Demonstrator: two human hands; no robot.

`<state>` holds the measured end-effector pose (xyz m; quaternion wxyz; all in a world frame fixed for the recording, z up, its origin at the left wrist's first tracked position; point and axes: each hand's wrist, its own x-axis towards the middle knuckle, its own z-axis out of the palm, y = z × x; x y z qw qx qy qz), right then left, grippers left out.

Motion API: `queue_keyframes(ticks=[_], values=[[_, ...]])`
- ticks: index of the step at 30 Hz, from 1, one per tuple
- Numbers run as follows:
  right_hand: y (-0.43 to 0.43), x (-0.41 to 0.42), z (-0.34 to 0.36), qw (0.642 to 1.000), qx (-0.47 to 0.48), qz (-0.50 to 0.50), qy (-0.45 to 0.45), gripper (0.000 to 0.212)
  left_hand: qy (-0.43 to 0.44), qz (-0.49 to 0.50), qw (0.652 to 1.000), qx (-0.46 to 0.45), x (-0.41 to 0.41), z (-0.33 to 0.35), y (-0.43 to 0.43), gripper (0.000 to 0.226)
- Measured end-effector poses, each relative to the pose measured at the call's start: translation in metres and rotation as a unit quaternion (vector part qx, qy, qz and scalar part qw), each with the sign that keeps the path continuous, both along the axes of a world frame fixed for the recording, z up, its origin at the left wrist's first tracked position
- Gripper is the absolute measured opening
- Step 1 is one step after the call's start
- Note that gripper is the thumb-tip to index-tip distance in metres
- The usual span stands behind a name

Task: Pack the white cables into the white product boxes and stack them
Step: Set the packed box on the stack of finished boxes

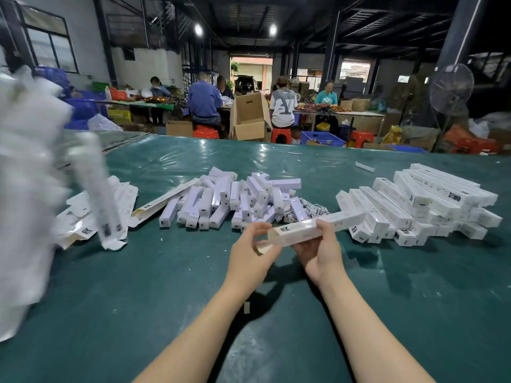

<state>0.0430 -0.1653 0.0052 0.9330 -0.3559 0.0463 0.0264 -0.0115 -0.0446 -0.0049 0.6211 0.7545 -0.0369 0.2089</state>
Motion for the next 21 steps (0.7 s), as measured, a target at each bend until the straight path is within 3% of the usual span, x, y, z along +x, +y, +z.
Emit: queue_keyframes(ticks=[4, 8, 15, 19, 21], values=[[-0.003, -0.003, 0.0, 0.998, 0.03, 0.062, 0.003, 0.015, -0.003, 0.027, 0.999, -0.045, 0.005, 0.002, 0.009, 0.02], [-0.006, -0.005, 0.002, 0.992, 0.033, 0.121, -0.007, 0.021, 0.003, 0.051, 0.998, -0.037, 0.008, 0.001, 0.011, 0.024], [-0.001, -0.005, -0.001, 0.984, -0.008, 0.174, -0.036, 0.027, 0.02, 0.053, 0.998, -0.034, 0.007, 0.004, 0.013, 0.022], [0.001, -0.007, -0.001, 0.975, 0.002, 0.215, -0.052, 0.035, 0.018, 0.061, 0.984, -0.168, 0.007, 0.004, 0.014, 0.022], [0.002, -0.007, 0.0, 0.975, 0.009, 0.215, -0.055, 0.034, 0.019, 0.012, 0.965, -0.26, 0.007, 0.007, 0.016, 0.016]])
